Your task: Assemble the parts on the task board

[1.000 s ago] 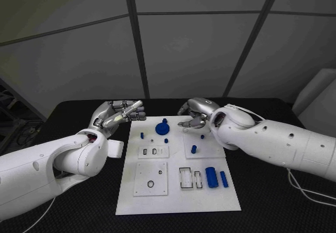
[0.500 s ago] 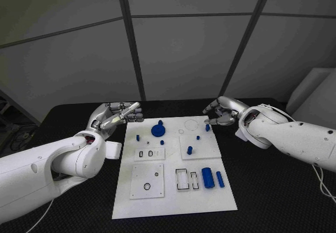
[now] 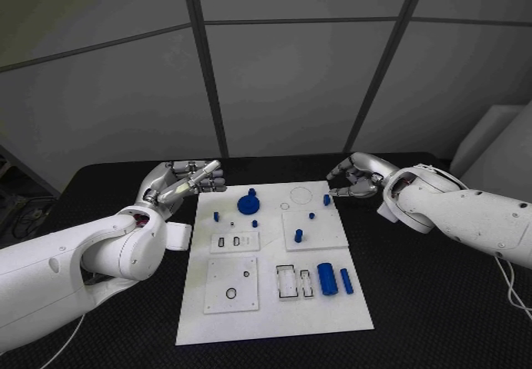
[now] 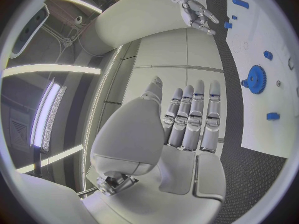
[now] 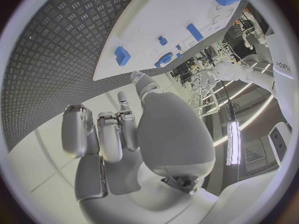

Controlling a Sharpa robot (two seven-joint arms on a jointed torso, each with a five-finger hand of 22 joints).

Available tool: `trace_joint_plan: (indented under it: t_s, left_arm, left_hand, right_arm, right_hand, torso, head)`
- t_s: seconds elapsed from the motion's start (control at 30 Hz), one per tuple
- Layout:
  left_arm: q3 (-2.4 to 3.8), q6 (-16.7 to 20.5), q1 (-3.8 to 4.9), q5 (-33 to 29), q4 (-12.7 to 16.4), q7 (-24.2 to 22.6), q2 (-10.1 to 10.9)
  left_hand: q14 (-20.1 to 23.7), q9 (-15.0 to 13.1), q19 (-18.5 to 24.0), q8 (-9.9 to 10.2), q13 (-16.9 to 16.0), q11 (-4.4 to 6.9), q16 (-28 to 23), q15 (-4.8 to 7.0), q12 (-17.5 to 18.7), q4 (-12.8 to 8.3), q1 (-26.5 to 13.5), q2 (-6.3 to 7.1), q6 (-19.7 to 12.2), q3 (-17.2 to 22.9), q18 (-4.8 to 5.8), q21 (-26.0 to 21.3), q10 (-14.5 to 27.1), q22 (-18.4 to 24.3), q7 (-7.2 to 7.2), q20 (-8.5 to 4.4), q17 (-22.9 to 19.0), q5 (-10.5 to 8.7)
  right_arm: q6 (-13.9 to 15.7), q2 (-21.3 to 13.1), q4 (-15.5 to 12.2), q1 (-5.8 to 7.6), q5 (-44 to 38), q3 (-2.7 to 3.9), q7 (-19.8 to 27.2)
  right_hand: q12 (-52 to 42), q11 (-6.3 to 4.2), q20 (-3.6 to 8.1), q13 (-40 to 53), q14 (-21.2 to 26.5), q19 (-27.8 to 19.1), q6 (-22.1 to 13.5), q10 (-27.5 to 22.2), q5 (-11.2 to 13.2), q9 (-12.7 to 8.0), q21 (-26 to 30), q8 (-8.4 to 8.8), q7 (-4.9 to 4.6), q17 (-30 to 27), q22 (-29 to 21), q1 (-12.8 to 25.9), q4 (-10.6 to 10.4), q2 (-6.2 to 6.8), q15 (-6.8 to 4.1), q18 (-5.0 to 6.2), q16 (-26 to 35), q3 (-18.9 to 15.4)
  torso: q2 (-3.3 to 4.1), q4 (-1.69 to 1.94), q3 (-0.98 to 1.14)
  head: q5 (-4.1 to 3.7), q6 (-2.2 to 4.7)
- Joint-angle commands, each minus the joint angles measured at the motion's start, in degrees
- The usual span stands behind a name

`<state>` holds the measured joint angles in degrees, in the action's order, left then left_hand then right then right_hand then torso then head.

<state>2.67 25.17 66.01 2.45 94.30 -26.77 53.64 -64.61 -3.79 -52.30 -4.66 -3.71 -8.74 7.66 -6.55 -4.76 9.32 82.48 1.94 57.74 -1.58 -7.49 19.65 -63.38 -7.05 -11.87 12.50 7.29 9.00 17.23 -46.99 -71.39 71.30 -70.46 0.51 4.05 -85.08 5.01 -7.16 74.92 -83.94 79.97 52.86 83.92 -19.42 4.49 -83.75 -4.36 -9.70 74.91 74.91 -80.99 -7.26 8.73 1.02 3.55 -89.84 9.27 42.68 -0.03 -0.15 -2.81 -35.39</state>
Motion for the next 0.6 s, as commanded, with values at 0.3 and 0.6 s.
trace_joint_plan:
  t_s: [0.3,0.6]
  left_arm:
    - [0.04,-0.9,0.03,0.1,-0.2,-0.2,-0.2]
    - [0.04,-0.9,0.03,0.1,-0.2,-0.2,-0.2]
  left_hand:
    - [-0.1,0.0,0.1,0.3,-0.1,-0.17,-0.4,0.08,0.2,-0.4,0.2,-0.71,0.2,-0.1,-3.04,-0.2,-0.2,0.1,-0.15,0.41,0.1,-0.36]
    - [-0.1,0.0,0.1,0.3,-0.1,-0.17,-0.4,0.08,0.2,-0.4,0.2,-0.71,0.2,-0.1,-3.04,-0.2,-0.2,0.1,-0.15,0.41,0.1,-0.36]
  right_arm:
    - [-2.8,0.4,0.9,-1.00,0.8,-0.01,0.8]
    - [-3.3,1.1,1.8,-1.45,0.4,-0.01,0.3]
  right_hand:
    - [0.2,-0.16,0.03,8.7,-6.1,-0.3,-0.1,0.7,-0.3,0.0,0.3,0.37,0.05,15.1,0.3,-0.3,0.3,-0.08,-0.22,-0.31,-0.2,-0.2]
    - [0.2,-0.07,0.01,8.8,-6.1,-0.2,0.1,0.7,-0.3,0.0,0.2,0.24,-0.05,15.1,0.4,-0.1,0.2,-0.25,-0.15,-0.33,-0.2,-0.5]
  torso:
    - [-0.09,0.04,-0.09]
    - [-0.05,0.09,-0.10]
  head:
    - [-0.03,-0.45]
    - [-0.01,-0.38]
